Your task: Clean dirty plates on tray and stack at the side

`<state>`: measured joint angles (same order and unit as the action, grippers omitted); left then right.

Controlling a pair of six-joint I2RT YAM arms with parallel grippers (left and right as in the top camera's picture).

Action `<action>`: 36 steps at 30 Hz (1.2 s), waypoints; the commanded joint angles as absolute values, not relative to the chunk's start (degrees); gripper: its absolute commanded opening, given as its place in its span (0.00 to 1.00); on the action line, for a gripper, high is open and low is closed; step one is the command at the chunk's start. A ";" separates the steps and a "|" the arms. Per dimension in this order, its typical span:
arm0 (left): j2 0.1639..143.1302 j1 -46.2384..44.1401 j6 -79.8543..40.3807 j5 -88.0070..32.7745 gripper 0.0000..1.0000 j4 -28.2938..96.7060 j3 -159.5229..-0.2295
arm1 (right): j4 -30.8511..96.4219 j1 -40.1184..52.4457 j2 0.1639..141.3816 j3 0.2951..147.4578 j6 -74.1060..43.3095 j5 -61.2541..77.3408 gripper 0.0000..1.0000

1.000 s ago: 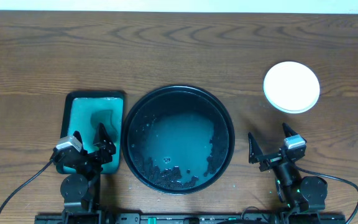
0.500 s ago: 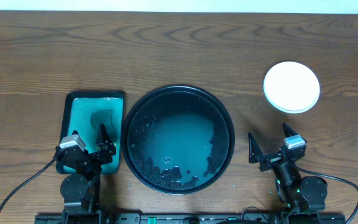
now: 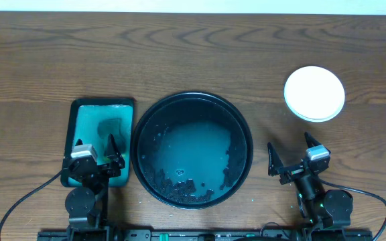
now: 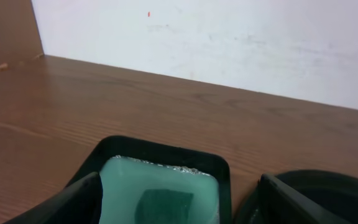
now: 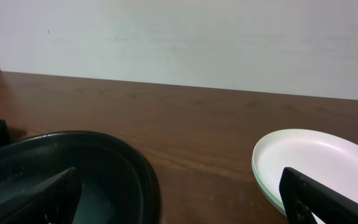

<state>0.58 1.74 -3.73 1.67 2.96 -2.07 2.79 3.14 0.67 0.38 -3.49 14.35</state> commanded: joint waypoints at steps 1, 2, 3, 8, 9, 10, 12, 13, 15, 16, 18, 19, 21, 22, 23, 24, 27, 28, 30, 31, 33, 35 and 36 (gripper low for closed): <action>0.08 1.98 1.19 2.13 0.79 4.01 -0.23 | 3.07 2.24 0.32 0.32 -4.21 14.00 0.99; 0.08 1.98 1.87 2.13 0.79 4.01 -0.23 | 3.07 2.24 0.32 0.32 -4.21 14.00 0.99; 0.08 1.98 2.44 2.13 0.79 4.01 -0.23 | 3.07 2.24 0.32 0.32 -4.21 14.00 0.99; 0.08 1.98 2.81 2.15 0.80 4.01 -0.23 | 3.05 2.24 0.32 0.32 -4.21 14.00 0.99; 0.08 1.98 2.83 2.15 0.79 4.01 -0.23 | 3.07 2.24 0.32 0.32 -4.21 14.00 0.99; 0.08 1.98 2.92 2.15 0.79 4.01 -0.23 | 3.05 2.24 0.32 0.32 -4.21 14.00 0.99; 0.08 1.98 3.95 2.13 0.79 4.01 -0.23 | 3.05 2.24 0.32 0.32 -4.21 14.00 0.99; 0.08 1.96 4.27 2.15 0.79 4.01 -0.23 | 3.07 2.24 0.32 0.32 -4.21 14.00 0.99; 0.08 1.98 4.32 2.15 0.79 4.01 -0.23 | 3.05 2.24 0.32 0.32 -4.23 14.00 0.99; 0.08 1.96 4.29 2.13 0.79 4.01 -0.23 | 3.05 2.24 0.32 0.32 -4.23 14.00 0.99; 0.08 1.96 4.23 1.52 0.79 4.03 -0.23 | 3.07 2.24 0.32 0.32 -4.21 13.98 0.99; 0.08 1.96 4.23 1.50 0.80 4.03 -0.23 | 3.05 2.24 0.32 0.32 -4.21 14.00 0.99; 0.08 1.96 4.25 1.52 0.79 4.01 -0.23 | 3.05 2.24 0.32 0.32 -4.23 14.00 0.99; 0.08 1.96 4.25 1.52 0.79 4.01 -0.23 | 3.07 2.24 0.32 0.32 -4.23 14.00 0.99; 0.08 1.96 4.25 1.52 0.79 4.01 -0.23 | 3.07 2.24 0.32 0.32 -4.21 14.00 0.99; 0.08 1.96 4.25 1.52 0.79 4.01 -0.23 | 3.05 2.24 0.32 0.32 -4.21 14.00 0.99; 0.08 1.98 4.25 1.52 0.80 4.01 -0.23 | 3.05 2.24 0.32 0.32 -4.23 14.00 0.99; 0.08 1.96 4.25 1.52 0.80 4.01 -0.23 | 3.05 2.24 0.32 0.32 -4.21 14.00 0.99; 0.08 1.96 4.25 1.52 0.79 4.01 -0.23 | 3.05 2.24 0.32 0.32 -4.21 14.00 0.99; 0.10 1.96 4.25 1.52 0.79 4.01 -0.23 | 3.07 2.24 0.32 0.32 -4.23 14.00 0.99; 0.10 1.98 4.25 1.52 0.79 4.01 -0.23 | 3.05 2.24 0.32 0.32 -4.23 14.00 0.99; 0.21 1.96 4.25 1.52 0.79 4.01 -0.23 | 3.05 2.24 0.32 0.32 -4.21 14.00 0.99; 0.23 1.98 4.25 1.52 0.79 4.01 -0.23 | 3.05 2.24 0.32 0.32 -4.23 14.00 0.99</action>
<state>0.58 1.74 3.29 1.65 2.96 -2.07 2.79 3.14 0.67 0.38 -3.46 14.35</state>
